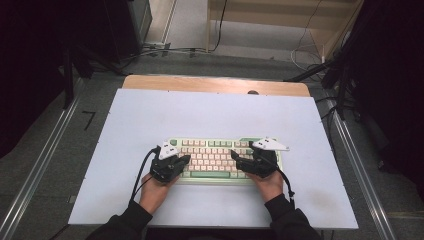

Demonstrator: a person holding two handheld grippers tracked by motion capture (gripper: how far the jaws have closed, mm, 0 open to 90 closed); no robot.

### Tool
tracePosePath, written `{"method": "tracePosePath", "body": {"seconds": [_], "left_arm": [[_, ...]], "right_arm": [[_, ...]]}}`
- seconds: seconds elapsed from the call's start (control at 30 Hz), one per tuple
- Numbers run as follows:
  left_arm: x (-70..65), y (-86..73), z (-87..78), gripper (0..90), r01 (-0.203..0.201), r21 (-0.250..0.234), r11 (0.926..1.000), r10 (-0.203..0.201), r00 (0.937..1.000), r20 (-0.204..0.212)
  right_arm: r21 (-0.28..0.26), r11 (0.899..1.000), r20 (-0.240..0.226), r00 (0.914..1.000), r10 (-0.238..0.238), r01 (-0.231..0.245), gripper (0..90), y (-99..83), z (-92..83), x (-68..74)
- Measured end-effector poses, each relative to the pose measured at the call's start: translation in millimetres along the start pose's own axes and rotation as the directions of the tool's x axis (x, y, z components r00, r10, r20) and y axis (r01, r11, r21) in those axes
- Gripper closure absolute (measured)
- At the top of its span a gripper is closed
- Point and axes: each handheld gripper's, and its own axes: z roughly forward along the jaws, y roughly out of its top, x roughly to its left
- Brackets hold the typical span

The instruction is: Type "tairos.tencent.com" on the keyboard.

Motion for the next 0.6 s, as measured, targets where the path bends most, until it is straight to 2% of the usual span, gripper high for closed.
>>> {"method": "tracePosePath", "body": {"seconds": [0.13,0.2,0.23,0.3,0.37,0.4,0.5,0.6], "left_arm": [[0.0,0.7,2.6,90.0,0.015,0.026,0.9996,-0.015,0.9998,0.01],[-0.1,1.7,0.4,90.0,0.02,0.007,0.9998,-0.021,0.9996,0.019],[-0.1,2.4,-2.2,89.9,0.021,-0.02,0.9996,-0.02,0.9995,0.023],[-0.2,4.3,-9.7,83.0,0.026,-0.084,0.9962,-0.025,0.9995,0.017],[1.1,6.0,-17.2,77.5,0.031,-0.15,0.9882,-0.031,0.9995,0.006],[1.5,6.2,-18.9,73.4,0.035,-0.168,0.9852,-0.036,0.9994,-0.002],[5.7,7.0,-21.8,61.1,0.057,-0.195,0.9791,-0.061,0.998,-0.014],[11.2,7.5,-21.1,42.7,0.097,-0.18,0.9788,-0.103,0.9943,-0.026]], "right_arm": [[0.004,1.0,0.004,1.0,0.0,0.0,21.3,-0.4,0.2,-0.4],[0.0,1.0,0.003,1.0,0.001,-0.001,21.4,-0.1,-0.3,-0.1],[-0.002,1.0,0.003,1.0,0.003,-0.003,21.5,0.1,-0.5,0.0],[-0.003,1.0,0.004,1.0,0.003,-0.003,21.5,0.1,-0.7,-0.3],[-0.001,1.0,0.005,1.0,0.002,-0.002,21.5,-0.1,-0.7,-0.8],[0.0,1.0,0.005,1.0,0.002,-0.002,21.5,-0.1,-0.7,-0.8],[-0.002,1.0,0.004,1.0,0.002,-0.002,21.5,0.0,-0.8,-0.7],[-0.002,1.0,0.005,1.0,0.001,-0.001,21.5,0.0,-0.9,-1.1]]}}
